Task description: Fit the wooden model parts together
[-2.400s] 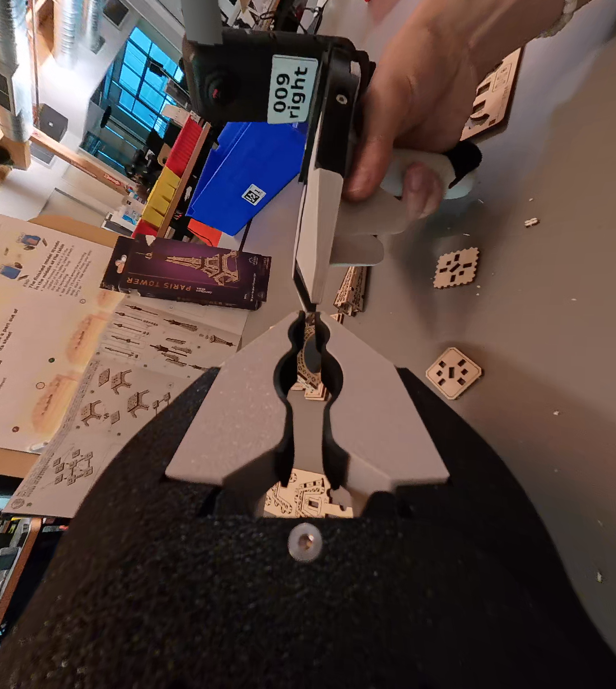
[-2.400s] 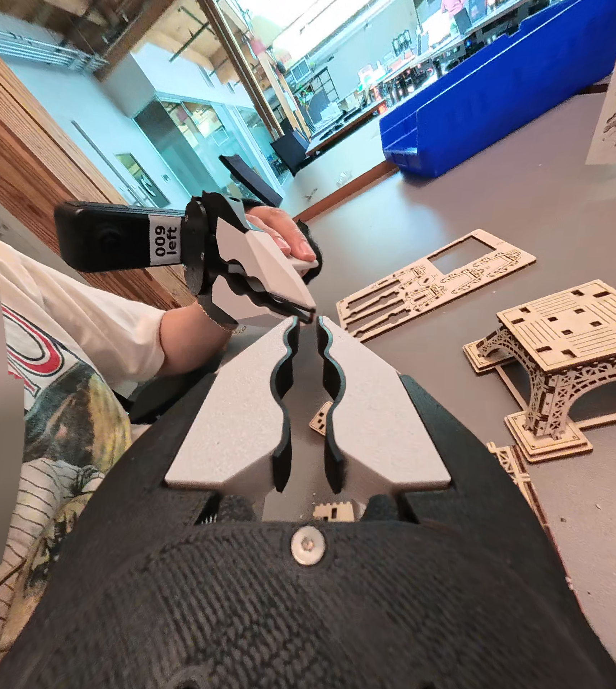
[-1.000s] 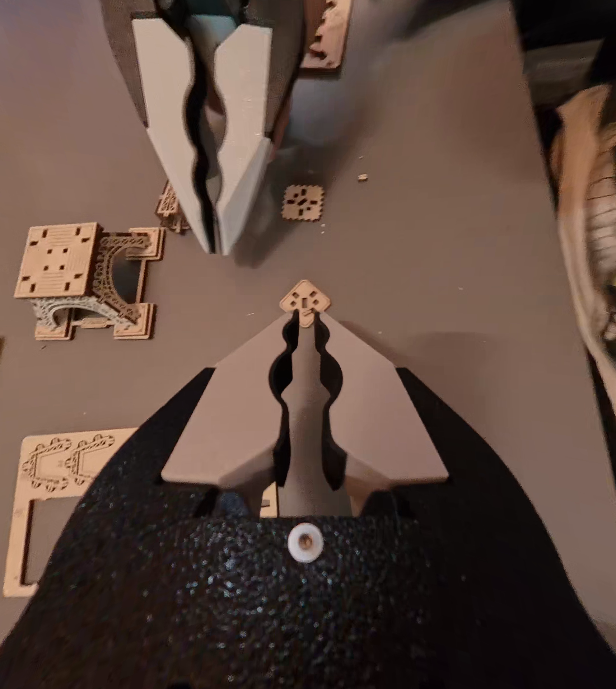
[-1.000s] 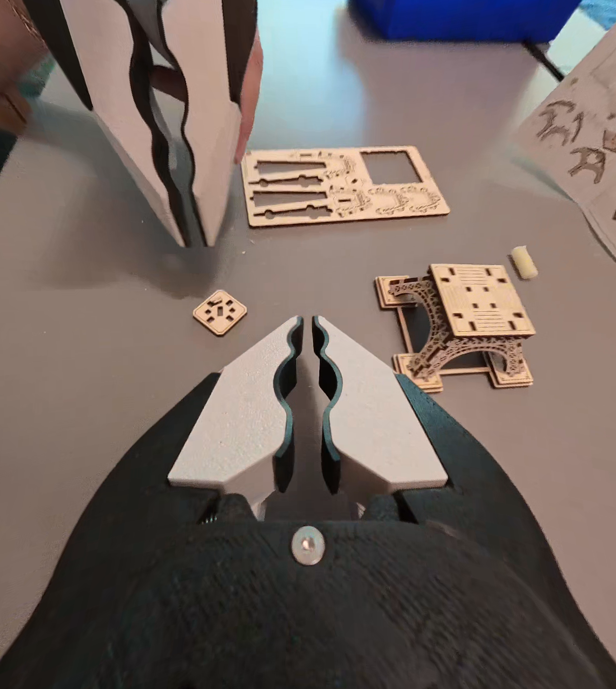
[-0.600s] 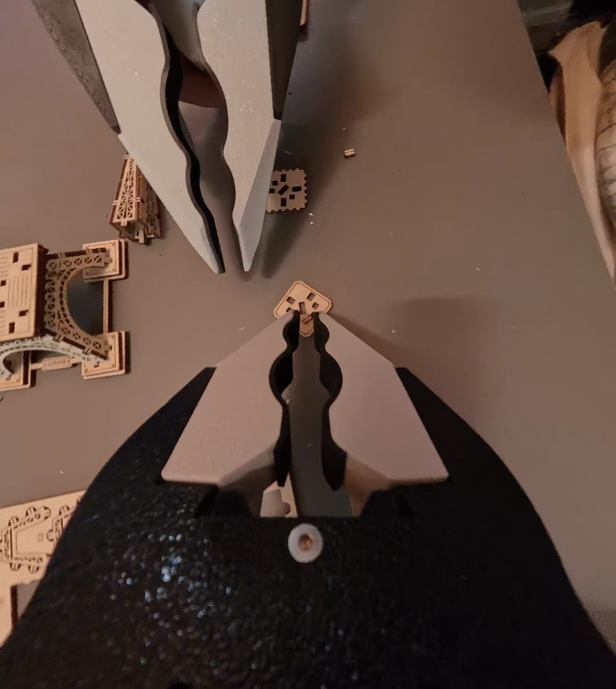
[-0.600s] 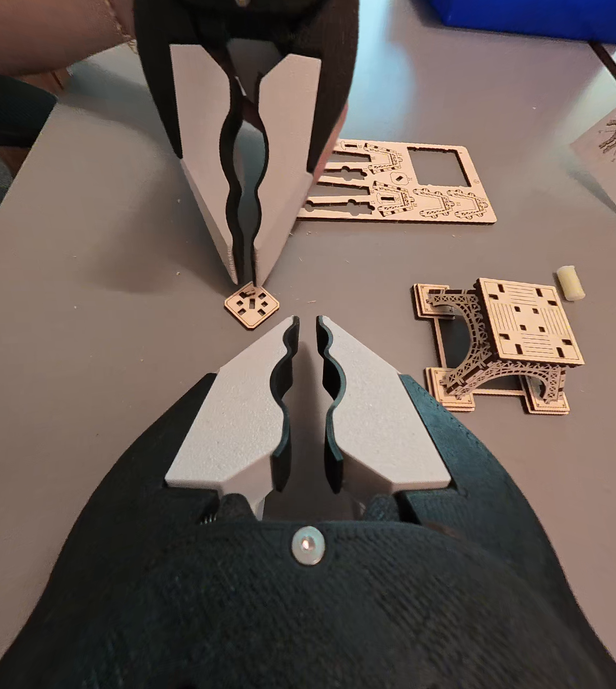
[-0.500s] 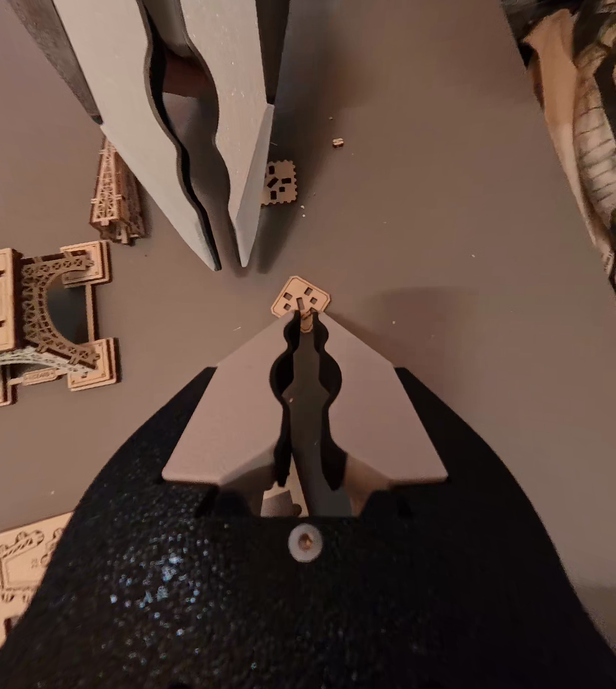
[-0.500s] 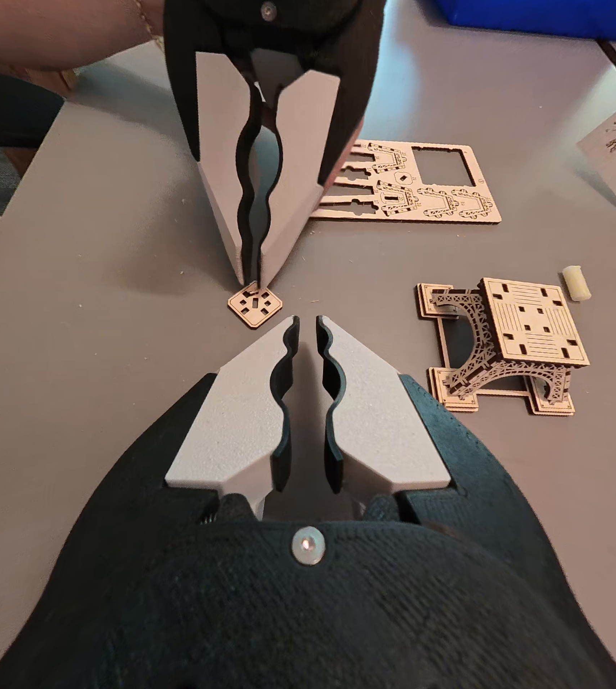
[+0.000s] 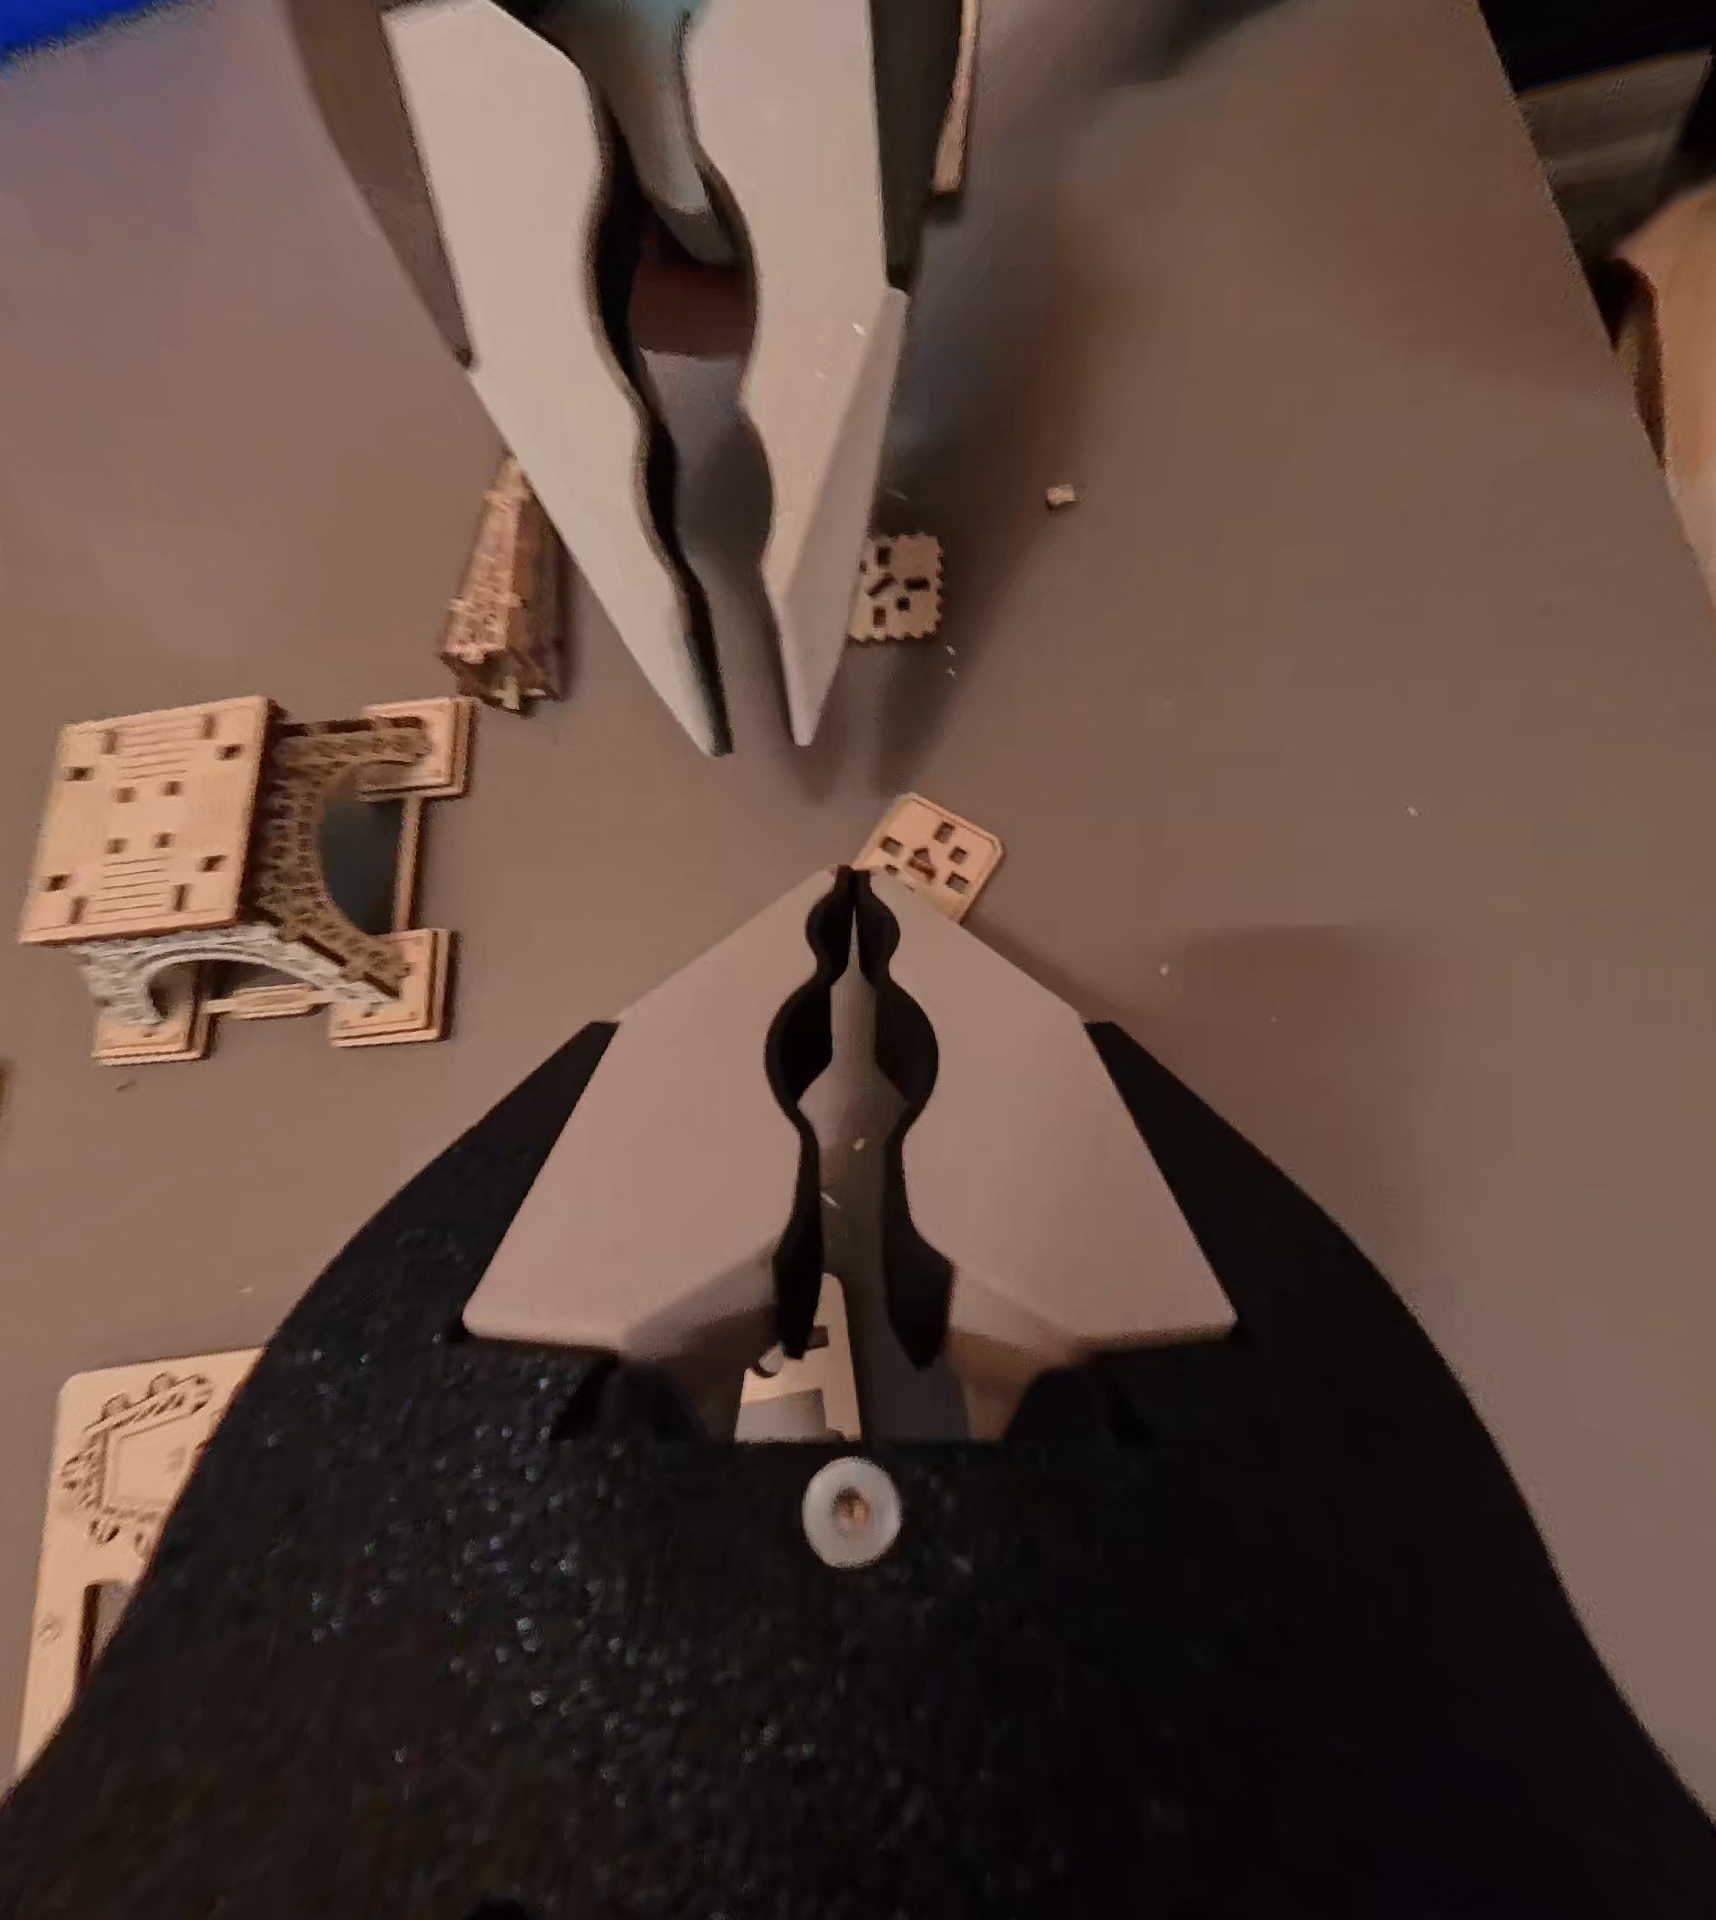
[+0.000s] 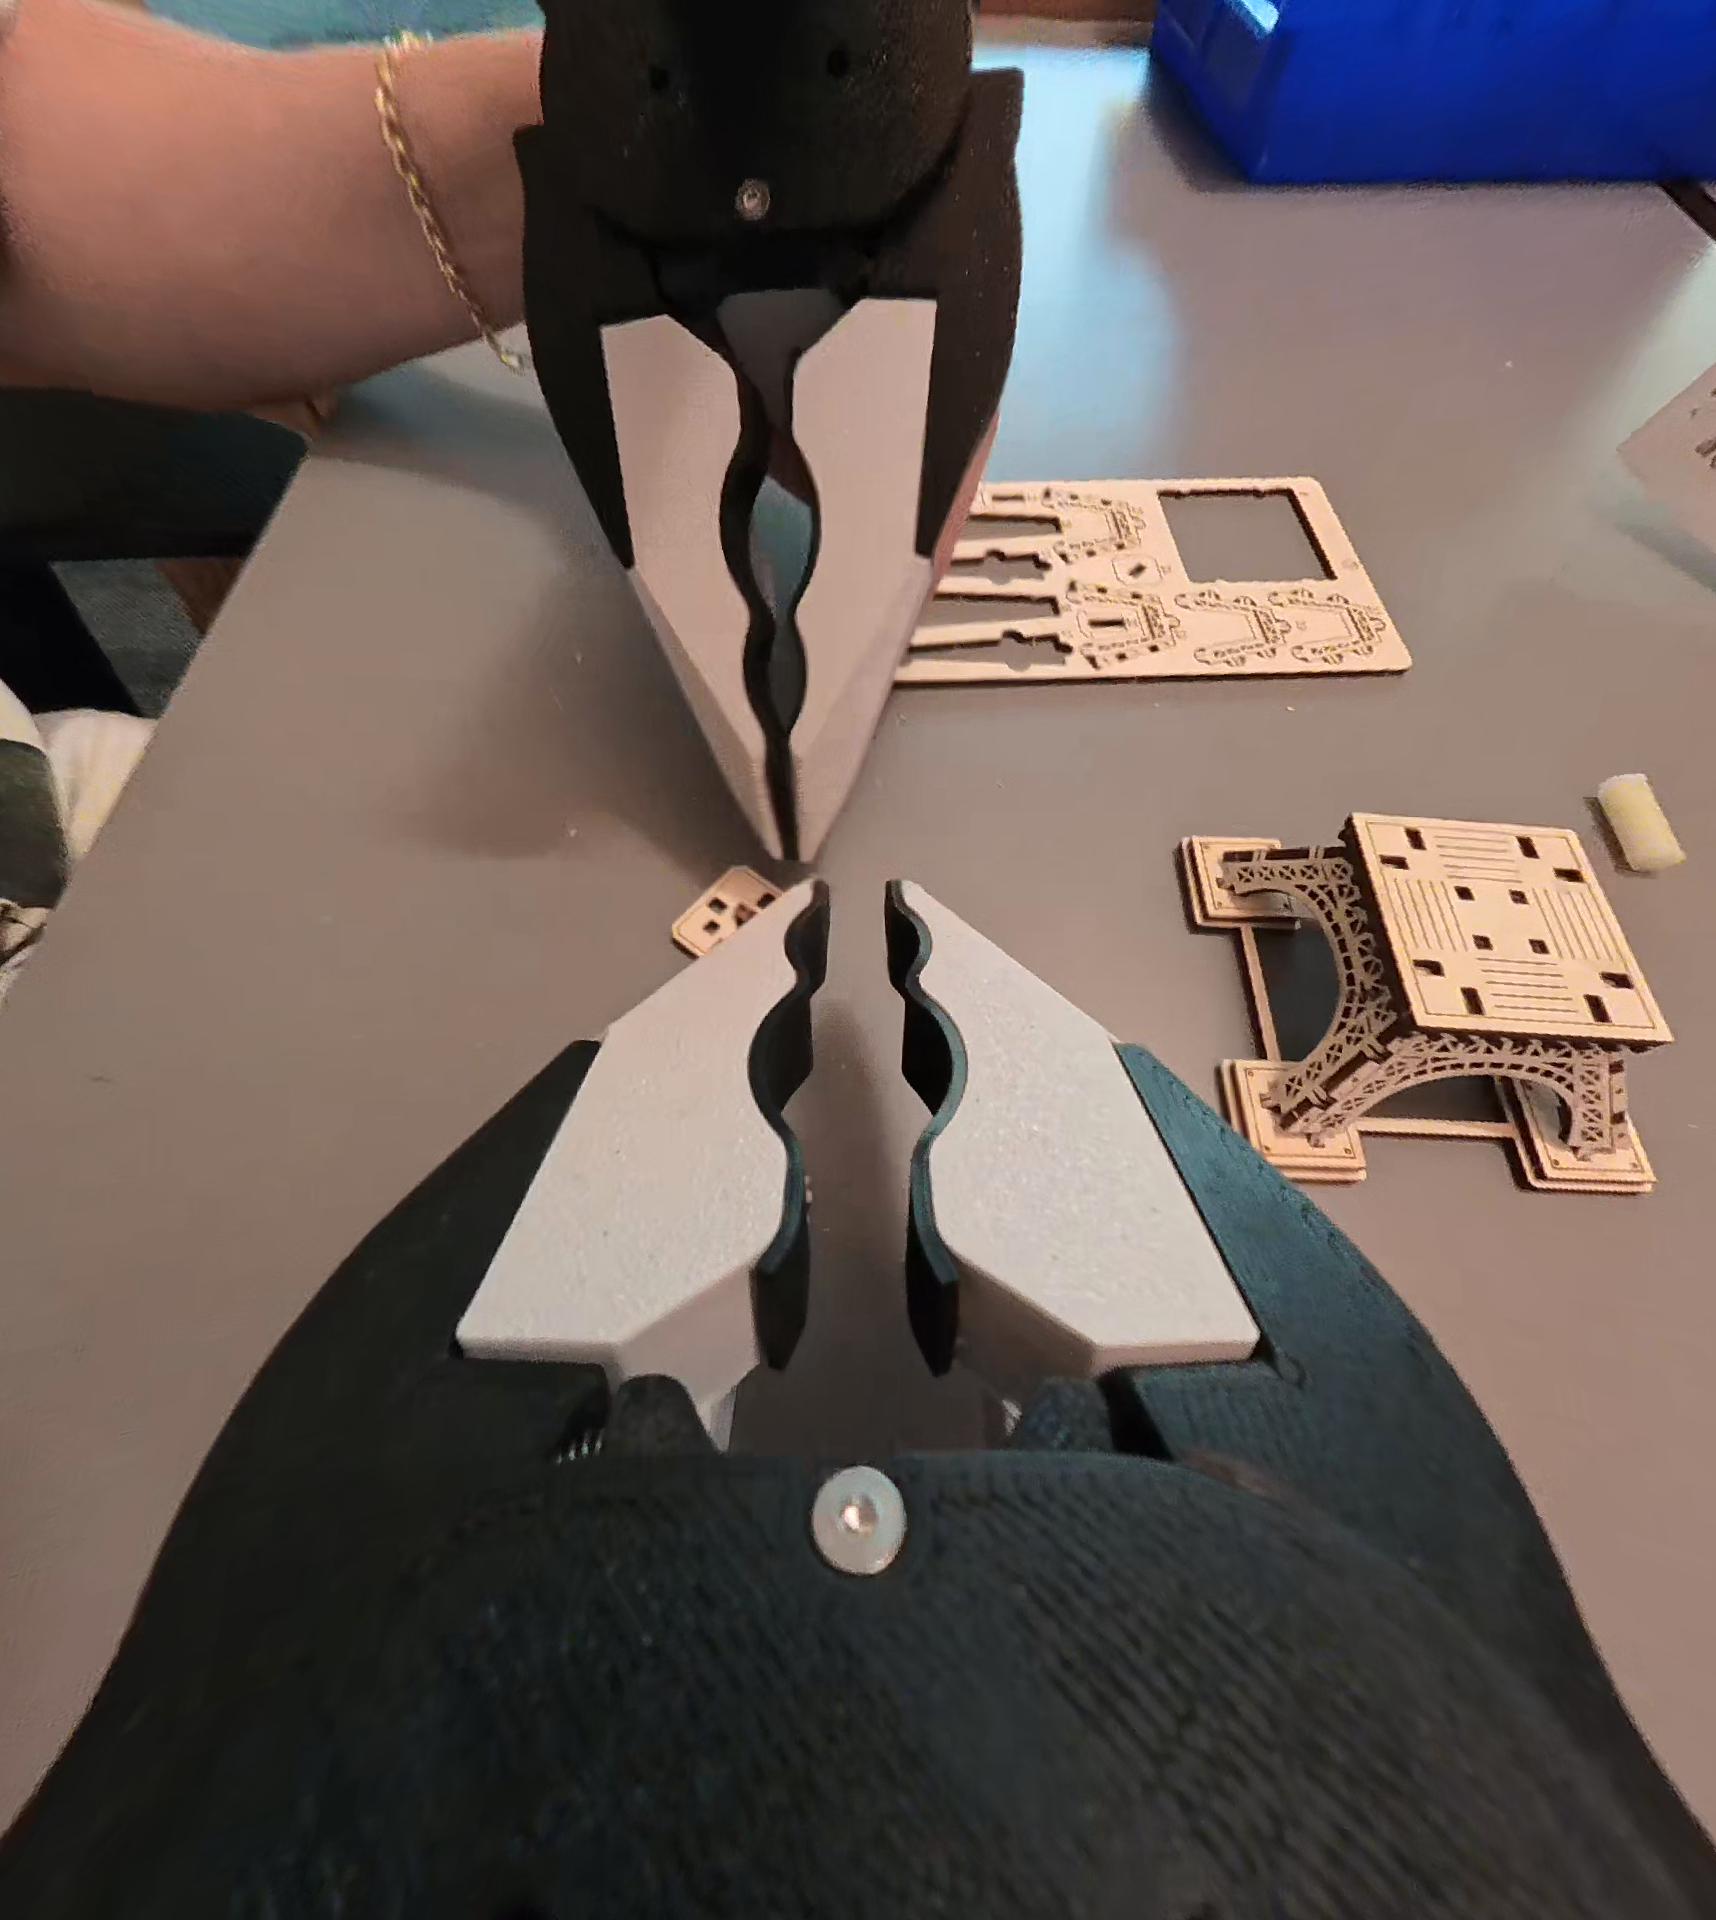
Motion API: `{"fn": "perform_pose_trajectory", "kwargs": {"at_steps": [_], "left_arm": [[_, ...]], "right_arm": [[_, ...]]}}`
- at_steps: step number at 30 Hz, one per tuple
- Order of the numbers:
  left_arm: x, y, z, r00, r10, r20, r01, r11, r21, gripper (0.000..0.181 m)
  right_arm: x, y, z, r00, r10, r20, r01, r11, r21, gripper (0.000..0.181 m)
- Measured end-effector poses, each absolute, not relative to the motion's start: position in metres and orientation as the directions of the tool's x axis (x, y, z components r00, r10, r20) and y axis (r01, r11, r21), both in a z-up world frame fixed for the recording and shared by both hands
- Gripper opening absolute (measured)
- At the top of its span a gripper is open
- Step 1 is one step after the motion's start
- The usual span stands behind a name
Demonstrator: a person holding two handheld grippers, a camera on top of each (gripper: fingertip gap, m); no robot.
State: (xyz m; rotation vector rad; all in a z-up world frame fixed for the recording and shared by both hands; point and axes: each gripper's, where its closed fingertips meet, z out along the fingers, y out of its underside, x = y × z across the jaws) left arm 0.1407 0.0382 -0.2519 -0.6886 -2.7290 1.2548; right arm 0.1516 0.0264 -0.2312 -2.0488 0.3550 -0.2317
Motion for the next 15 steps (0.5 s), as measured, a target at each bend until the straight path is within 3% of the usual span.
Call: {"fn": "perform_pose_trajectory", "kwargs": {"at_steps": [3, 5, 10, 15], "left_arm": [[0.148, 0.037, -0.238, -0.925, 0.336, -0.178, 0.344, 0.54, -0.768, 0.0], [0.137, 0.045, -0.244, -0.921, 0.372, -0.112, 0.324, 0.577, -0.749, 0.0], [0.136, 0.043, -0.257, -0.962, 0.261, -0.076, 0.239, 0.682, -0.691, 0.005], [0.132, 0.04, -0.256, -0.995, 0.095, 0.016, 0.055, 0.694, -0.718, 0.011]], "right_arm": [[0.153, 0.024, -0.226, 0.934, -0.358, 0.011, -0.16, -0.444, -0.881, 0.01], [0.159, 0.015, -0.227, 0.924, -0.381, 0.047, -0.151, -0.475, -0.867, 0.011], [0.165, 0.013, -0.23, 0.909, -0.413, 0.061, -0.156, -0.472, -0.867, 0.01], [0.164, 0.015, -0.233, 0.911, -0.407, 0.061, -0.155, -0.476, -0.866, 0.009]]}}
